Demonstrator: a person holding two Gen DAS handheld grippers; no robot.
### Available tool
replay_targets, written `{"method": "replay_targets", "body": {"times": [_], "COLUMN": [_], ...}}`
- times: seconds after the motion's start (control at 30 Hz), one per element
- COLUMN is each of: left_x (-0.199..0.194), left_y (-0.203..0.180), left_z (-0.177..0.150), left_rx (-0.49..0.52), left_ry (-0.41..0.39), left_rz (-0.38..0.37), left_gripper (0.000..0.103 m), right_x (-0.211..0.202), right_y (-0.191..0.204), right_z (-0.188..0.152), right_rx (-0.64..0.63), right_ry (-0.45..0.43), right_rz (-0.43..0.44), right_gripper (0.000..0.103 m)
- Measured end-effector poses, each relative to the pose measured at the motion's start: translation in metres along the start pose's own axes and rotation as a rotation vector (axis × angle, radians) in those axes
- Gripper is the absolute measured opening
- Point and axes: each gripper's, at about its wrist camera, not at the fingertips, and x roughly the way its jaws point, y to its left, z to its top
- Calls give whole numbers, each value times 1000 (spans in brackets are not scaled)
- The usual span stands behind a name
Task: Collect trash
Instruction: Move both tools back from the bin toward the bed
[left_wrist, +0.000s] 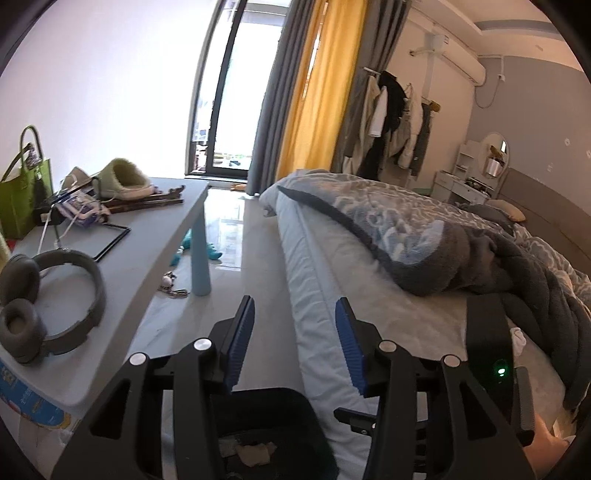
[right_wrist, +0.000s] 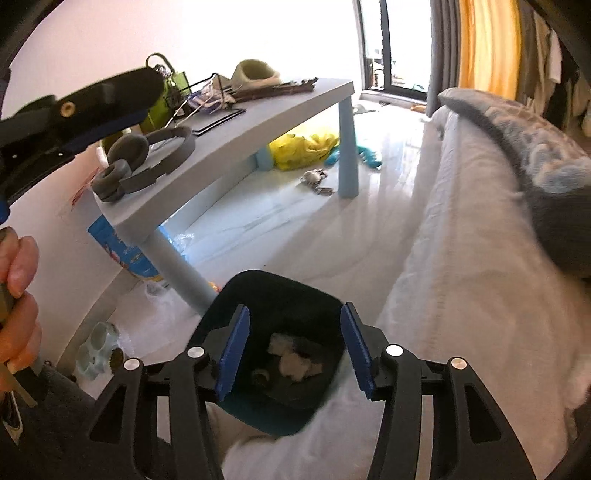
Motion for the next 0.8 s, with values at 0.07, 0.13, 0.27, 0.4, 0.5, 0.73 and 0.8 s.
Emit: {"method": "replay_targets", "body": {"times": [0.07,0.13,0.27,0.4,0.5,0.73,0.8], "left_x": [3,8,18,25,30,40,42], "left_y": [-7,-14,-28,-47,-59,-96,-105], "left_z": [-1,-1,-6,-8,-9,-15,-16], "left_rx": [9,4,7,23,24,78,86], "left_ry": [2,5,19,29,42,65,70], "left_rz": [-8,-21,-39,-64,-86,-131,-141], "left_gripper": [50,51,51,53,54,59,61], "right_x": [-9,-16,-32,-46,-56,-85,-91], "right_y": [-9,-17,-36,-52,-65,-104,-114], "right_z": [-6,-10,-19,-28,-36,-56,-61], "right_rx": [7,13,32,38,43,90,104], "right_ry": [-13,-23,-42,-54,-60,-88,-93], "right_rz": [-22,-46,-82,-120,-162,-257,-279], "right_gripper": [53,56,58,58,61,65,65]}}
